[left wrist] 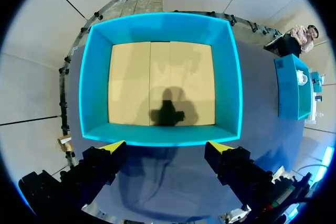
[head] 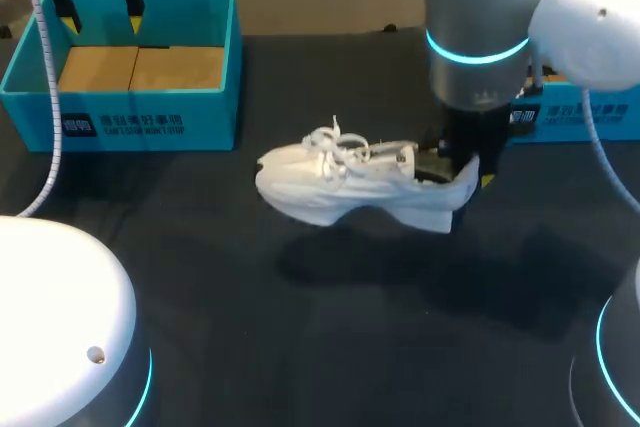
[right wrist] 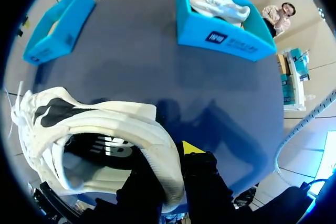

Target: Take the shoe out of the shoebox, open the shoe tongue, remove and reinsert the insole, then place the shoe into the shoebox

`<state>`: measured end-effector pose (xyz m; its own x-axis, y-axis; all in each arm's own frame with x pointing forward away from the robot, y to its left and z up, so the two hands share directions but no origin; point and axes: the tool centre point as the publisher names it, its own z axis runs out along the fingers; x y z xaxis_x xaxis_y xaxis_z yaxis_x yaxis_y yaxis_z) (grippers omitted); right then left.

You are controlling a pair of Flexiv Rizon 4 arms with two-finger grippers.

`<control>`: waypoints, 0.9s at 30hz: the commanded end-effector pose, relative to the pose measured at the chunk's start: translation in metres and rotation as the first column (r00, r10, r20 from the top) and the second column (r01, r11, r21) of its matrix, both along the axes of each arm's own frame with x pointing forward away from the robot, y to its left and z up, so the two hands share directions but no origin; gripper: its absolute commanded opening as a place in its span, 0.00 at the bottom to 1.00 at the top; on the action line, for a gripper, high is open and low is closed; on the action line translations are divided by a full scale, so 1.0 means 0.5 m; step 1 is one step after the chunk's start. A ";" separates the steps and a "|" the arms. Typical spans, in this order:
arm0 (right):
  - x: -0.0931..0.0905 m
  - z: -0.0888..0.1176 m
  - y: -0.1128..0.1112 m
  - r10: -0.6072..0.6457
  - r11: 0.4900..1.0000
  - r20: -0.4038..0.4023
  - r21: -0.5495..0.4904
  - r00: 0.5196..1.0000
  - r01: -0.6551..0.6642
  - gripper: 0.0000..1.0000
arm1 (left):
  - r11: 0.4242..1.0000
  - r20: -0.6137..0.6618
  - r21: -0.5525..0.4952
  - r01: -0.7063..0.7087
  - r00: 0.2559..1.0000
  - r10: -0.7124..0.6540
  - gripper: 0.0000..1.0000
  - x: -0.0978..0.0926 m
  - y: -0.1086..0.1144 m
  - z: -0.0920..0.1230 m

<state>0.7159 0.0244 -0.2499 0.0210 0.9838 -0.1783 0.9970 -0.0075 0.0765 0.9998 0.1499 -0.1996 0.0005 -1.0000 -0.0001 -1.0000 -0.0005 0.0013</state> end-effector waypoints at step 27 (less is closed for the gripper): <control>-0.079 -0.177 0.084 -0.101 0.995 -0.057 -0.034 0.993 0.099 0.00 | 1.000 0.000 0.000 0.000 1.000 0.000 1.00 0.000 0.000 0.000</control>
<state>0.6711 0.0592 -0.3261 0.1068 0.9726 -0.2063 0.9943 -0.1038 0.0257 0.9998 0.1498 -0.1996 0.0004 -1.0000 -0.0001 -1.0000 -0.0004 0.0013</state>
